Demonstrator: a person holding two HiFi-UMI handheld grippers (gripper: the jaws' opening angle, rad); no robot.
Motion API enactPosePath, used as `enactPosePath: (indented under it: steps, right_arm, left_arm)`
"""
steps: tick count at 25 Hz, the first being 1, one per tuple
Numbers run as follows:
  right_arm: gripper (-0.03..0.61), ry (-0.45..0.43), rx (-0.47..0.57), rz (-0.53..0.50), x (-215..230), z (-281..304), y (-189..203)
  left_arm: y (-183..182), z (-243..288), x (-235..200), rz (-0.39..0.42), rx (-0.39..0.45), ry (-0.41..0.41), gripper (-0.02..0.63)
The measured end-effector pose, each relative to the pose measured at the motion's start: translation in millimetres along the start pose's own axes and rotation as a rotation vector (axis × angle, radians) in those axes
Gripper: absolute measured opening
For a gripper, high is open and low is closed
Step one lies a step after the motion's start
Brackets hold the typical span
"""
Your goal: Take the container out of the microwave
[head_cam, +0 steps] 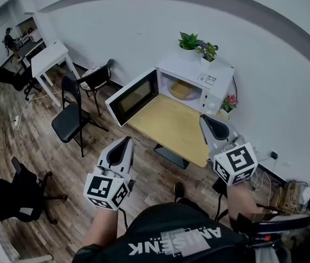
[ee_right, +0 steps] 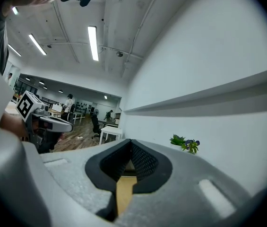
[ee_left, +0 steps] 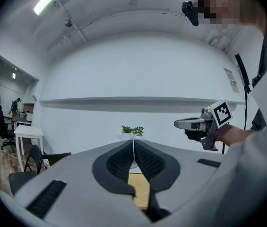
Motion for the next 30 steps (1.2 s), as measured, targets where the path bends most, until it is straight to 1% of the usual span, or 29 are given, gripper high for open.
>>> enactPosePath:
  steps: [2, 6, 9, 15, 20, 26, 30]
  right_arm:
    - [0.006, -0.010, 0.000, 0.008, 24.5, 10.4, 3.2]
    - [0.006, -0.045, 0.004, -0.007, 64.7, 26.0, 5.6]
    - [0.006, -0.051, -0.012, 0.008, 95.0, 35.4, 13.3]
    - [0.006, -0.059, -0.021, 0.016, 147.3, 45.5, 27.6]
    - [0.006, -0.074, -0.025, 0.020, 180.8, 51.9, 38.6]
    - [0.006, -0.077, -0.014, 0.023, 209.5, 67.2, 44.6]
    - [0.006, -0.046, -0.030, 0.033, 219.9, 78.7, 48.7]
  left_arm:
    - [-0.7, 24.5, 0.6, -0.028, -0.003, -0.008, 0.003]
    - [-0.9, 69.9, 3.1, -0.016, -0.021, -0.031, 0.002]
    - [0.7, 100.3, 4.7, -0.046, -0.043, -0.039, 0.002]
    - [3.1, 155.9, 23.8, -0.027, -0.054, -0.024, 0.002]
    - [5.3, 197.0, 37.2, -0.011, -0.068, -0.027, 0.002]
    - [4.4, 228.4, 37.2, 0.004, -0.089, -0.046, 0.003]
    - [3.0, 246.4, 28.2, -0.029, -0.075, -0.016, 0.002]
Point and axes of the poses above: the fingertips, and each gripper's own axes: z forward along the fingers, x to its right, y out of its underside, the point moved 1 cm from there along -z, backward along the fingers, and after that the axes turned 14 degrees about -y, right-handed, at the moved point
